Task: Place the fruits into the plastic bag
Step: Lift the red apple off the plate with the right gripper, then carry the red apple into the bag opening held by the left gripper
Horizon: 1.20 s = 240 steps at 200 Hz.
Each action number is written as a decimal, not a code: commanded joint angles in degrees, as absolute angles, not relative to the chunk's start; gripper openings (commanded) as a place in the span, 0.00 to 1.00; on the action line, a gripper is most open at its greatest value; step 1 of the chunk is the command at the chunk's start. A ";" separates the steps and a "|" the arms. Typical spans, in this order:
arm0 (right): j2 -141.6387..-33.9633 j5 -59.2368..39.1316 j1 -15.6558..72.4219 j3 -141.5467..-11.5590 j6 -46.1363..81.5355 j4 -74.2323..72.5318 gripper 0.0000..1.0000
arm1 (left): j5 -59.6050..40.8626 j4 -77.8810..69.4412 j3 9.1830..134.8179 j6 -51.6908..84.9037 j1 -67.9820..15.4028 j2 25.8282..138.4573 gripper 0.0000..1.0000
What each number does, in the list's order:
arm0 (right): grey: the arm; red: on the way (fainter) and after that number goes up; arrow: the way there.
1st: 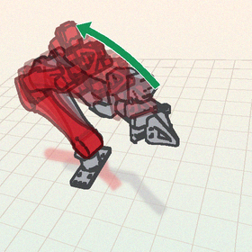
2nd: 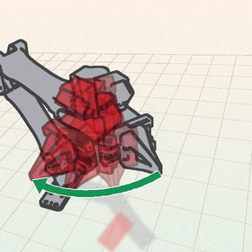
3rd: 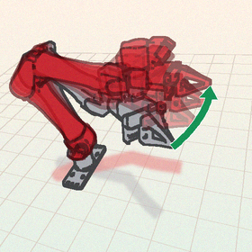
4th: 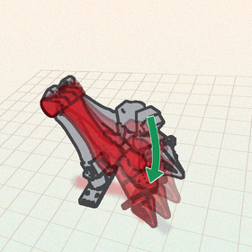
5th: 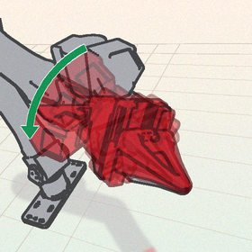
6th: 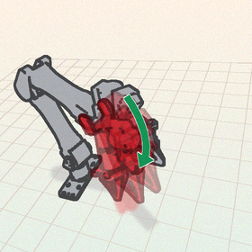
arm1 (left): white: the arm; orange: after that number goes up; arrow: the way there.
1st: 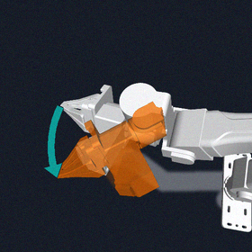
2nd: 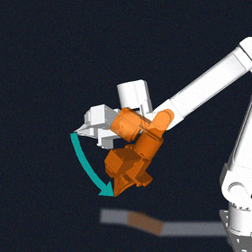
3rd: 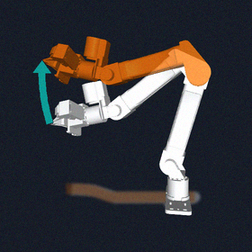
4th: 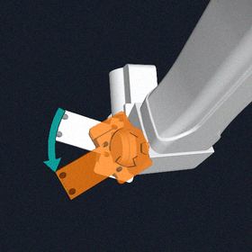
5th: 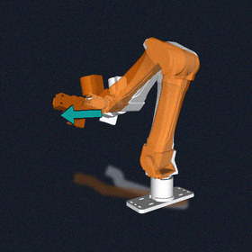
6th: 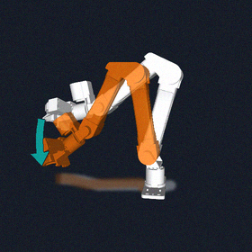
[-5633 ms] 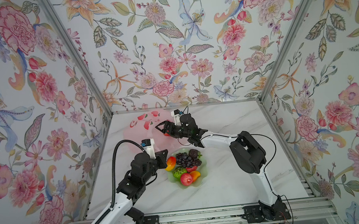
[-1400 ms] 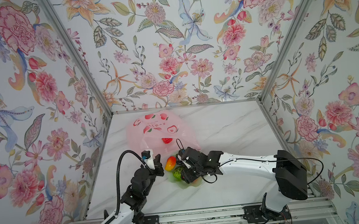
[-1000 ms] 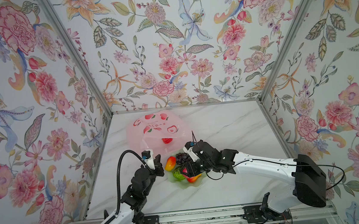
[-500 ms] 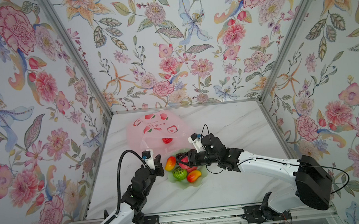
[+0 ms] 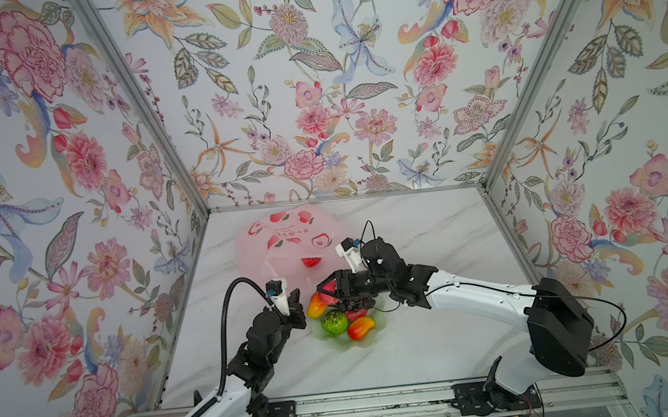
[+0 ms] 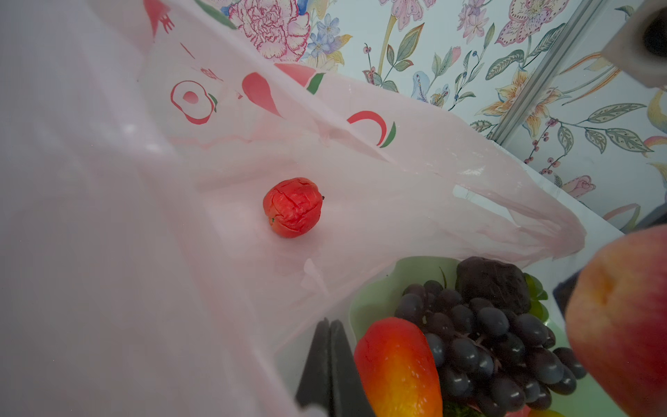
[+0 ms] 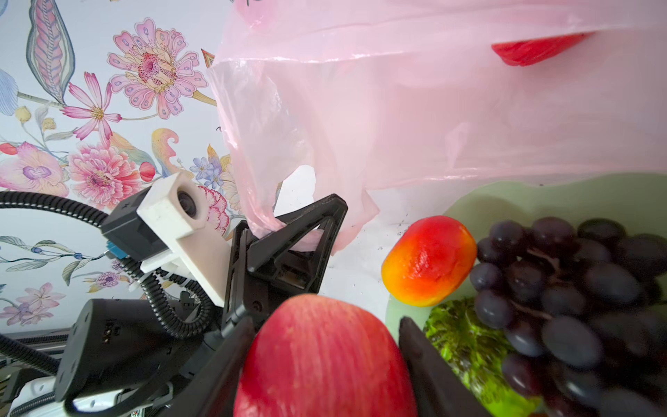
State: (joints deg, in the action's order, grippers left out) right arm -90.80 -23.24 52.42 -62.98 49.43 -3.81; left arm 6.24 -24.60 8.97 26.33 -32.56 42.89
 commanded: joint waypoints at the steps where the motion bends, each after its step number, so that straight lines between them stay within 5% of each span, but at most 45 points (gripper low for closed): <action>1: -93.36 -24.00 52.73 -66.11 47.38 -1.44 0.53 | 5.73 -25.48 10.02 26.11 -33.14 43.06 0.00; 138: -107.30 -24.83 51.95 -79.95 42.34 3.99 0.53 | 4.82 -26.39 10.02 25.76 -33.13 44.27 0.00; 240: -122.46 -3.43 50.63 -101.90 21.22 21.71 0.54 | 4.49 -26.54 9.98 25.64 -33.23 44.37 0.00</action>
